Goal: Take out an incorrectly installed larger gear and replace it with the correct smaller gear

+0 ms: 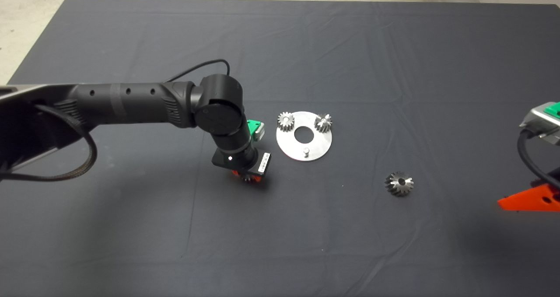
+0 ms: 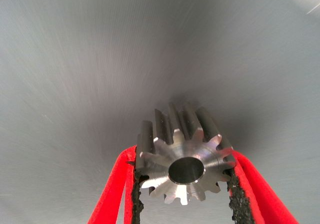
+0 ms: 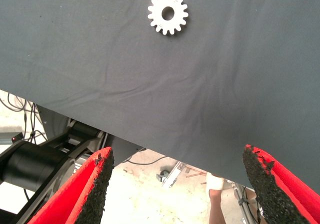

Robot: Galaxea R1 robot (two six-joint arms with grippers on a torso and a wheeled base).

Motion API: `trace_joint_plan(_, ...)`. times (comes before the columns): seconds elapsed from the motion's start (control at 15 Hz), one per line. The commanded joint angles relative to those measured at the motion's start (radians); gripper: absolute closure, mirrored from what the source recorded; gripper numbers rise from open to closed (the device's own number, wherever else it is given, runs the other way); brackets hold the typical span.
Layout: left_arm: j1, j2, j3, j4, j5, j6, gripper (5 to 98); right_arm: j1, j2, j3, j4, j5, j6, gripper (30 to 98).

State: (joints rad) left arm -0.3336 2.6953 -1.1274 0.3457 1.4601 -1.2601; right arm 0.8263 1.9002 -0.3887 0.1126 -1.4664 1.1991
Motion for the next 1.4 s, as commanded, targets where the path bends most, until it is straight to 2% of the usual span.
trace_joint_plan(0.0,-0.09,0.097,0.023,-0.022,0.011,-0.019,70.3,0.016,0.004,0.004,0.036,0.0,0.007,60.4)
trace_joint_plan(0.13,-0.114,0.136,0.017,-0.025,0.013,-0.041,70.7,0.016,0.004,0.004,0.038,0.0,0.007,60.4)
trace_joint_plan(0.27,-0.127,0.139,0.016,-0.028,0.013,-0.051,70.7,0.016,0.003,0.004,0.038,0.0,0.007,60.4)
trace_joint_plan(0.4,-0.127,0.15,0.009,-0.031,0.014,-0.056,70.7,0.016,0.003,0.004,0.038,0.0,0.007,60.4)
trace_joint_plan(0.53,-0.127,0.187,-0.041,-0.045,0.017,-0.056,70.7,0.016,0.005,0.004,0.036,0.0,0.007,60.4)
trace_joint_plan(0.6,-0.127,0.212,-0.071,-0.051,0.025,-0.053,70.7,0.016,0.006,0.004,0.036,0.0,0.007,60.4)
trace_joint_plan(0.8,-0.127,0.24,-0.112,-0.053,0.026,-0.035,70.7,0.016,0.004,0.004,0.038,0.0,0.007,60.4)
trace_joint_plan(0.93,-0.137,0.253,-0.159,-0.074,0.028,-0.015,70.7,0.014,0.006,0.004,0.038,0.0,0.007,60.4)
trace_joint_plan(1.2,-0.139,0.258,-0.171,-0.079,0.018,-0.015,70.7,0.014,0.02,0.004,0.039,-0.002,0.007,60.4)
trace_joint_plan(1.33,-0.159,0.26,-0.17,-0.08,-0.003,-0.028,70.7,0.014,0.023,0.004,0.039,-0.002,0.007,60.4)
